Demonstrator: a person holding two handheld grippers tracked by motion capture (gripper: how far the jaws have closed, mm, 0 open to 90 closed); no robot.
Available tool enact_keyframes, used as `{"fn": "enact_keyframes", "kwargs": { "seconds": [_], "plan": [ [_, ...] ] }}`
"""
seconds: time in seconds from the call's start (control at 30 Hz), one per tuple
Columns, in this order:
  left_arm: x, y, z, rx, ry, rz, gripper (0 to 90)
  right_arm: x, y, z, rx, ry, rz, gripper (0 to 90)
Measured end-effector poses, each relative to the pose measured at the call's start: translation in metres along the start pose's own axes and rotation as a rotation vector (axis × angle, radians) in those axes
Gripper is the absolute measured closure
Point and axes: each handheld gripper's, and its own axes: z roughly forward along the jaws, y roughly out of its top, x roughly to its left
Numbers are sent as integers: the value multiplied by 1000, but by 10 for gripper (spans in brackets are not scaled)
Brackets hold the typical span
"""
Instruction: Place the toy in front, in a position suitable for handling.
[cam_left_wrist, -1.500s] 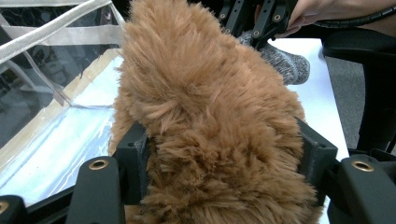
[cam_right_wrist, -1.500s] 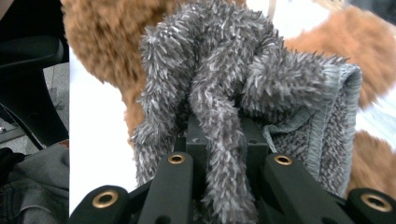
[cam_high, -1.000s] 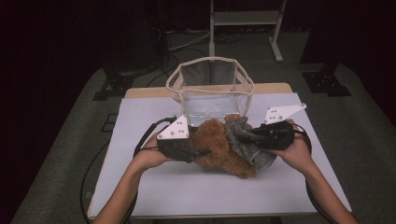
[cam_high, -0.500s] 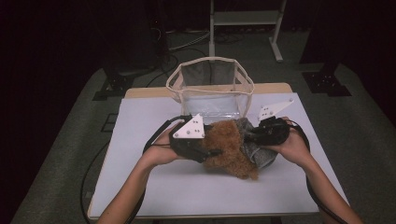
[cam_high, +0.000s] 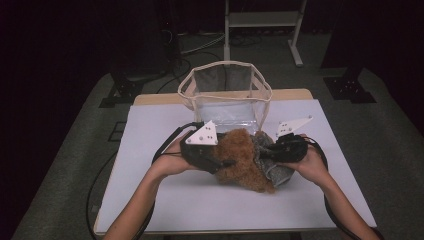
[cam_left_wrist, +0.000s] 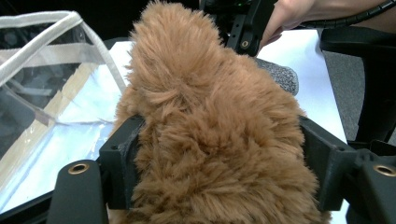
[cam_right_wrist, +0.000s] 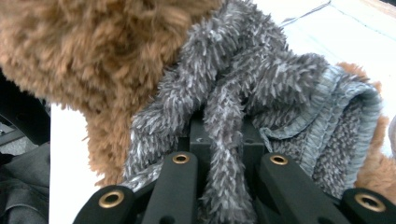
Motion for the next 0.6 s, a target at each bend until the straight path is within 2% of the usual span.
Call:
{"fn": "enact_keyframes", "kwargs": {
  "seconds": [0.17,0.3,0.43,0.5,0.6],
  "plan": [
    [3,-6,-3,4,1,-29,252,0,-5,2,21,-5,-8,808],
    [3,-9,-3,-3,-3,-17,309,-2,-13,0,16,-2,11,807],
    [2,-7,-4,-22,3,-12,322,-2,-15,-11,21,-27,20,802],
    [1,-4,-4,-32,2,1,327,-2,-16,-19,4,-27,32,798],
    [-1,0,-2,-48,-5,18,335,0,-13,-34,-52,-25,40,798]
  ]
}}
